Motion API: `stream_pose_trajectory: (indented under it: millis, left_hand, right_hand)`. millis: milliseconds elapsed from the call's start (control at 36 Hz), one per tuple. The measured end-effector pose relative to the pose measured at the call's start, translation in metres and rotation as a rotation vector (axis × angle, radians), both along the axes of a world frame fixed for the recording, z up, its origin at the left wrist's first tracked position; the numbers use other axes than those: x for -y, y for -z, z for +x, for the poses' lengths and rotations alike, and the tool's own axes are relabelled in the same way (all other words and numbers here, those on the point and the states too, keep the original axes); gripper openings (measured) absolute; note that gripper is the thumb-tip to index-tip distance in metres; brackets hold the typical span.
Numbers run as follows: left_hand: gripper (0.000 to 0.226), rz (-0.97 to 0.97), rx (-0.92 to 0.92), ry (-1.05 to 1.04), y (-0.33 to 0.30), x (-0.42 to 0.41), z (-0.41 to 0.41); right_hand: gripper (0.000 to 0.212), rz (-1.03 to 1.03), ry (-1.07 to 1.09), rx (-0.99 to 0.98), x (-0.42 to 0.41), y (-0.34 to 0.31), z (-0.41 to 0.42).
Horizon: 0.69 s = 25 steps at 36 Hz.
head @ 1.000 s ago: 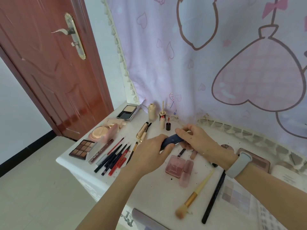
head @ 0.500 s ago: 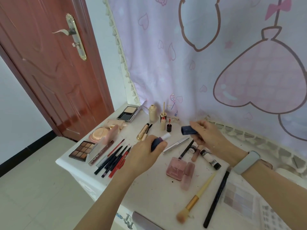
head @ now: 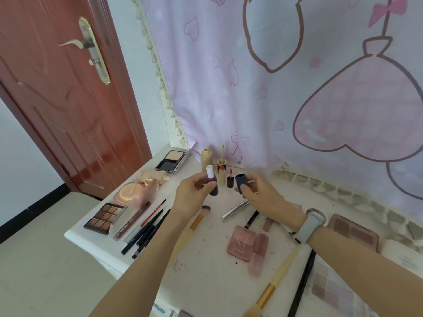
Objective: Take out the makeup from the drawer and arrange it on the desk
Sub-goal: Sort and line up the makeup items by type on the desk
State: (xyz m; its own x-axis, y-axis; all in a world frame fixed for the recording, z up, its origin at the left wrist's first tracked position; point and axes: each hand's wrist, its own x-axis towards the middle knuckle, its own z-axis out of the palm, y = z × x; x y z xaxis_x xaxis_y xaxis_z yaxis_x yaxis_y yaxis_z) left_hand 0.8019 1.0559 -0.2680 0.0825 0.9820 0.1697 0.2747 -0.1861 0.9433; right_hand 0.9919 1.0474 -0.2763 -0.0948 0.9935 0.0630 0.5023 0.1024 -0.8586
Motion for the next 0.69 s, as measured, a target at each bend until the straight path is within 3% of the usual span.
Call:
stream_pose_trajectory:
  millis: [167,306,528,694]
  left_hand:
    - [0.012,0.005,-0.277,-0.022,0.007,-0.019,0.006]
    - [0.018,0.004,-0.482,-0.008,0.015,-0.030,0.013]
    - [0.016,0.017,-0.553,-0.039,0.019,-0.035,0.019]
    - [0.042,0.039,-0.542,-0.074,0.019,-0.023,0.015]
  right_hand:
    - [0.011,0.228,-0.005,0.286,-0.011,0.014,-0.010]
    - [0.018,0.253,0.040,0.483,-0.017,0.019,-0.018]
    - [0.021,0.255,0.107,0.633,-0.026,0.029,-0.021]
    - [0.032,0.270,0.144,0.587,-0.014,0.032,-0.007]
